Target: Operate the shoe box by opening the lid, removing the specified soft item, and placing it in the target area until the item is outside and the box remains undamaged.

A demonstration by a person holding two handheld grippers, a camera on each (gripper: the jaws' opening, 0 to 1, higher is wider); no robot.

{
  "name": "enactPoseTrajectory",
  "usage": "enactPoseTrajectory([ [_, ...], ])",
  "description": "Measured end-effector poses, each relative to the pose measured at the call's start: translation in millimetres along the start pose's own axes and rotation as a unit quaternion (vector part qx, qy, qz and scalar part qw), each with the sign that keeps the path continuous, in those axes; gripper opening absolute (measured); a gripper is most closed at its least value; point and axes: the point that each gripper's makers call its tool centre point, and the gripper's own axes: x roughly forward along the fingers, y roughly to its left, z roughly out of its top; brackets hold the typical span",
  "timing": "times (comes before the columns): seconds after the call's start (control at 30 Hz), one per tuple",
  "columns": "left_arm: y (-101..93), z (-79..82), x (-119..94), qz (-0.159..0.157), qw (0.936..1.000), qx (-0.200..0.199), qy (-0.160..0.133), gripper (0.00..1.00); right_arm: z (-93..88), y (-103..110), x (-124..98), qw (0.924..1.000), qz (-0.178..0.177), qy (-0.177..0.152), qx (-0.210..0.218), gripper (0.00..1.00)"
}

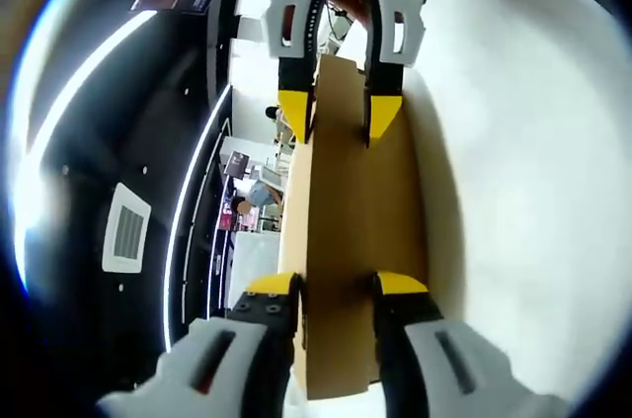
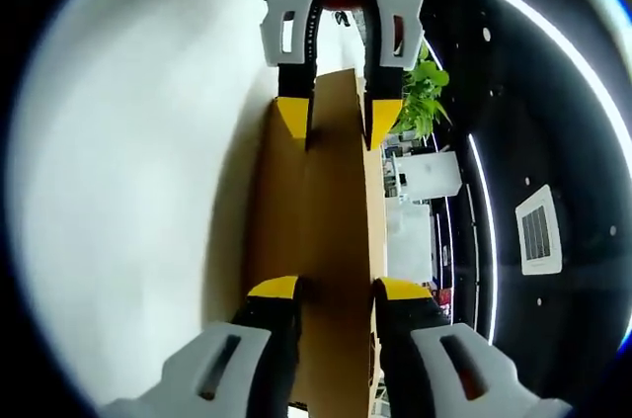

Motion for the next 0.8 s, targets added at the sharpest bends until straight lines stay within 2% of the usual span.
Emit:
enactPoseTrajectory([
  [0.4,9.7,2.3,-6,0.001,1.0000,-0.009,-0.003,0.29,1.7,-10,-3,0.9999,0.003,-0.013,0.007,0.28],
  [0.8,16.7,4.4,-10,0.008,0.9999,-0.011,0.000,0.29,1.9,-15,-5,0.9994,-0.010,-0.030,0.018,0.28],
])
